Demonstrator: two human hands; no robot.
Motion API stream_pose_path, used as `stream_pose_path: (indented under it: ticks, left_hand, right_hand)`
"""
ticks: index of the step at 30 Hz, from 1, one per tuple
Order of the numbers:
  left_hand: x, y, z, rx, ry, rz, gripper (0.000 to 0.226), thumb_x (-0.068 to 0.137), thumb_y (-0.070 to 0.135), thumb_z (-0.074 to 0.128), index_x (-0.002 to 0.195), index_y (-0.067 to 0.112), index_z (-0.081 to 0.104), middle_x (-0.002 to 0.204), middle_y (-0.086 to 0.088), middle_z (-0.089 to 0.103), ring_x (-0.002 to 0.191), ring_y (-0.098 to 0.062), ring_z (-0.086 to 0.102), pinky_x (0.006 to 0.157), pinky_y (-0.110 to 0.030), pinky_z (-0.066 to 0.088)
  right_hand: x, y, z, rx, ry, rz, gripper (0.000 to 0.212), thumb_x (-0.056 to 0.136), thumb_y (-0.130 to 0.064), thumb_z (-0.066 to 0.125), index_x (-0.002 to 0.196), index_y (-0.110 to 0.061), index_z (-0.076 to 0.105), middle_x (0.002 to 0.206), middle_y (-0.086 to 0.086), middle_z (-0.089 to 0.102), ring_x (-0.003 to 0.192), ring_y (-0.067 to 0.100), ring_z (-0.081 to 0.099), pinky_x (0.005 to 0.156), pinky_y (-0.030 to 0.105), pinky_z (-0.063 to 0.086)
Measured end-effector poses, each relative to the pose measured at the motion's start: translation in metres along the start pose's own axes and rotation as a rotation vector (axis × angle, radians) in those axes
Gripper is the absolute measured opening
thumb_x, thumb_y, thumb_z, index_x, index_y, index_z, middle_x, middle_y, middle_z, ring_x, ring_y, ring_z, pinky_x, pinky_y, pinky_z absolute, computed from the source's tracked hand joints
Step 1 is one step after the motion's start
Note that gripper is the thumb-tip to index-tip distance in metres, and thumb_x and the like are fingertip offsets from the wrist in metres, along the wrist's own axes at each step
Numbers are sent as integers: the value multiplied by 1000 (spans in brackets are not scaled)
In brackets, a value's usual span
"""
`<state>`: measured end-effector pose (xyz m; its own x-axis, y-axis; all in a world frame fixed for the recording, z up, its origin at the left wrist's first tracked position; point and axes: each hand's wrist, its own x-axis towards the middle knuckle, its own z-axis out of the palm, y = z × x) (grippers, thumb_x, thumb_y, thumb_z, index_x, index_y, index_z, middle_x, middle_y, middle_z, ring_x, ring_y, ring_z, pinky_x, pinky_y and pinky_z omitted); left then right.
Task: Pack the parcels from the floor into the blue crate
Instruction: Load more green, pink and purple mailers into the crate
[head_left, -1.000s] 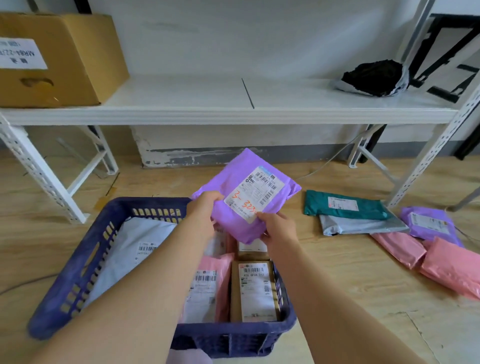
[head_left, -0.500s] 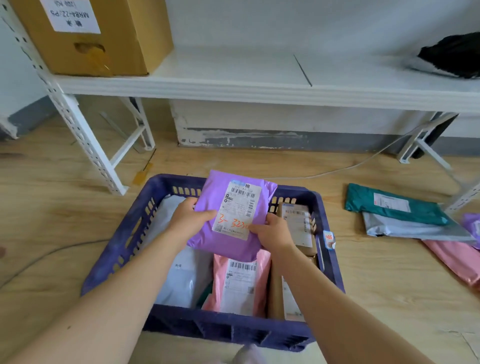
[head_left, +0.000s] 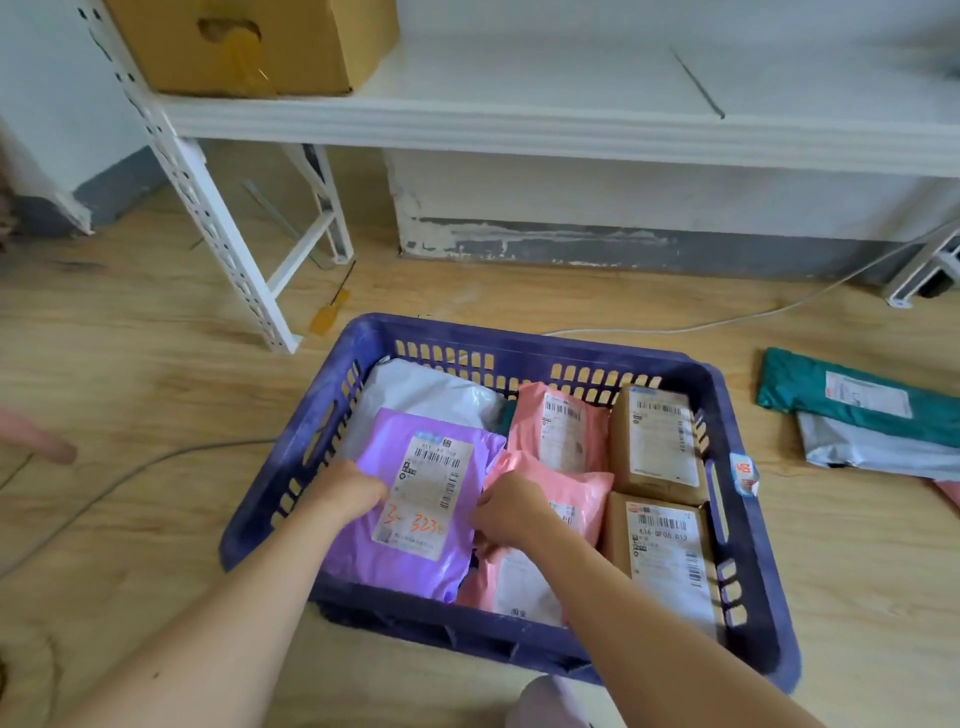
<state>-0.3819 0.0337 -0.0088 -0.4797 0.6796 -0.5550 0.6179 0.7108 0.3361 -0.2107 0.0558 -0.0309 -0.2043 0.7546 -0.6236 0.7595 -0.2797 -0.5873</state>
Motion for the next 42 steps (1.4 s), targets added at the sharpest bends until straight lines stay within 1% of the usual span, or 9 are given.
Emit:
stream_pose_path:
  ticks: [3,8,12,18,23,28,32,37,42]
  left_hand:
    - [-1,-10,5,202,-72,-5,40,85,17,55,121,2,51,122,-14,57,109,-27,58,76,-26,42]
    - [0,-14,7,341,56,5,54,87,15,51,136,7,31,136,-14,45,124,-33,45,96,-38,41]
    - [8,-23,6,418,174,101,55,87,9,48,138,8,26,136,-14,45,123,-36,46,90,-42,45]
    - [14,-33,13,725,153,506,88,83,10,57,149,27,0,154,-5,5,140,-27,18,102,-38,37]
    - [19,-34,20,729,-6,389,84,85,14,60,148,22,5,150,-7,14,134,-30,29,98,-41,44]
    - [10,-18,13,770,92,405,70,84,12,58,143,16,22,140,-8,31,132,-27,33,96,-39,42]
    - [-9,6,5,726,197,518,61,83,5,51,138,18,30,138,-7,34,129,-26,36,94,-36,42]
    - [-42,46,-4,593,199,650,55,87,15,52,138,19,34,146,-4,27,133,-23,31,97,-36,38]
    - [-81,90,-6,369,153,829,37,80,19,57,117,18,53,130,0,43,124,-22,42,93,-36,43]
  right_hand:
    - [-1,-1,10,-287,48,-30,19,84,-12,44,66,-10,48,99,14,71,87,29,65,54,23,42]
    - [-8,-5,8,-444,330,-220,30,88,-6,40,116,-7,51,119,14,55,108,30,57,73,29,41]
    - [-7,-12,14,-477,39,-319,53,86,-8,47,137,-24,45,124,6,60,116,28,55,90,30,45]
    - [-8,-20,24,-544,-151,-322,59,90,-3,39,145,-23,33,149,4,38,136,24,36,110,29,31]
    - [-15,-21,10,-433,-187,-318,57,90,-1,39,142,-22,40,147,3,41,128,22,46,99,24,38]
    - [-20,-18,-11,-273,-72,-297,49,89,-2,42,132,-22,54,123,6,57,84,15,55,69,21,42]
    - [-35,-16,-36,-175,82,-294,44,88,-3,44,125,-22,60,129,3,57,107,21,58,76,25,47]
    - [-66,-11,-73,-178,204,-288,42,88,0,44,121,-19,62,122,1,61,109,20,58,81,24,49]
    - [-101,1,-110,-183,304,-251,39,87,1,46,118,-16,64,122,1,63,109,19,59,87,26,49]
